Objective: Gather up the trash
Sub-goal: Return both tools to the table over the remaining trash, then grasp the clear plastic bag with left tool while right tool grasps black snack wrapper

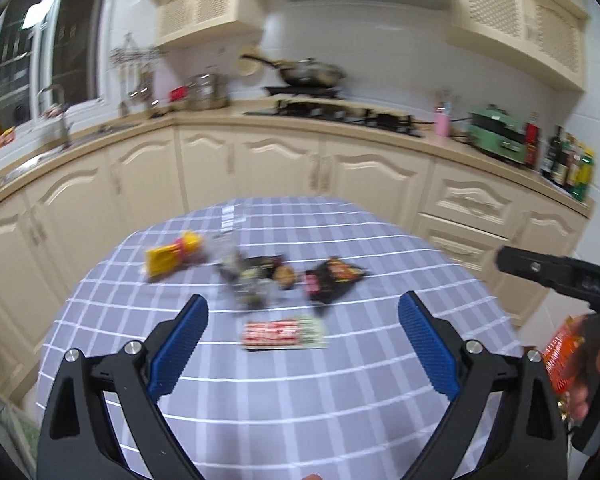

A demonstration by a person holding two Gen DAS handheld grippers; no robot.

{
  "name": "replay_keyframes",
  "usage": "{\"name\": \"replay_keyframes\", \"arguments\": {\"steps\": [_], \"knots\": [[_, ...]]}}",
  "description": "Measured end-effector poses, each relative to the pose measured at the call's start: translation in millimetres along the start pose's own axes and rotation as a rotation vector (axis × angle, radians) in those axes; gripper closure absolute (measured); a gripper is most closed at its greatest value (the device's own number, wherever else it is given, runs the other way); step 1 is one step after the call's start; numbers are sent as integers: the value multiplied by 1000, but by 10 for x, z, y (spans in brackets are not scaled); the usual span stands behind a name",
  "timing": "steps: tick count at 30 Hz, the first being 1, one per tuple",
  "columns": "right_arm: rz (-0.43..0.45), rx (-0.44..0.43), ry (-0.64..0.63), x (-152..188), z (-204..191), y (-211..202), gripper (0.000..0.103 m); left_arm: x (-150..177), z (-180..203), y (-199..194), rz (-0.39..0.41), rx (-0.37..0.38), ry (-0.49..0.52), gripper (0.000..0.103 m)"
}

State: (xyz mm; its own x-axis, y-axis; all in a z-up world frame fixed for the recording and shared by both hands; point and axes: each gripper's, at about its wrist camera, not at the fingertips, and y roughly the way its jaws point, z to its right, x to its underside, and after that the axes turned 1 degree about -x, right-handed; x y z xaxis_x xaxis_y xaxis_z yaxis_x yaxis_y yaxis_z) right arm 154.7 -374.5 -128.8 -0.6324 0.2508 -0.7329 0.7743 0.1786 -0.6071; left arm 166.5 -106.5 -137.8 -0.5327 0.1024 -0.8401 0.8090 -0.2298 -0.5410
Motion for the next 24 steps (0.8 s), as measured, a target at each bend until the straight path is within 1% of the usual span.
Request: {"name": "replay_keyframes", "arguments": {"steps": [3, 7, 10, 12, 13, 15, 19, 20, 21, 22, 23, 24], "knots": [[-27, -14, -17, -4, -147, 187, 6, -25, -272, 241, -39, -59, -29, 9], [-76, -25, -31, -25, -287, 489, 6, -37, -463, 580, -108, -96, -35, 9], [-99, -24, -39, -40, -366, 676, 6, -53, -554, 787, -143, -101, -40, 9], [-108, -22, -33, -57, -364, 757, 6, -80, -562, 920, -167, -92, -44, 9], [-112, -23, -26, -65, -364, 806, 6, -96, -561, 990, -175, -81, -43, 9], [-120, -15, -18, -76, -351, 877, 6, -116, -554, 1096, -183, -84, -36, 9], [-134, 3, -4, -92, -364, 1008, 6, -149, -561, 1304, -212, -44, -39, 10], [-137, 5, -5, -98, -380, 1031, 6, -149, -576, 1339, -222, -23, -48, 17], [-140, 7, -7, -101, -398, 1055, 6, -144, -596, 1371, -236, 13, -63, 25], [-145, 9, -12, -104, -432, 1095, 6, -136, -615, 1398, -250, 38, -76, 43], [-151, 11, -16, -105, -474, 1137, 6, -125, -655, 1419, -260, 71, -98, 55], [-155, 12, -19, -107, -501, 1163, 6, -116, -674, 1430, -264, 88, -112, 62]]}}
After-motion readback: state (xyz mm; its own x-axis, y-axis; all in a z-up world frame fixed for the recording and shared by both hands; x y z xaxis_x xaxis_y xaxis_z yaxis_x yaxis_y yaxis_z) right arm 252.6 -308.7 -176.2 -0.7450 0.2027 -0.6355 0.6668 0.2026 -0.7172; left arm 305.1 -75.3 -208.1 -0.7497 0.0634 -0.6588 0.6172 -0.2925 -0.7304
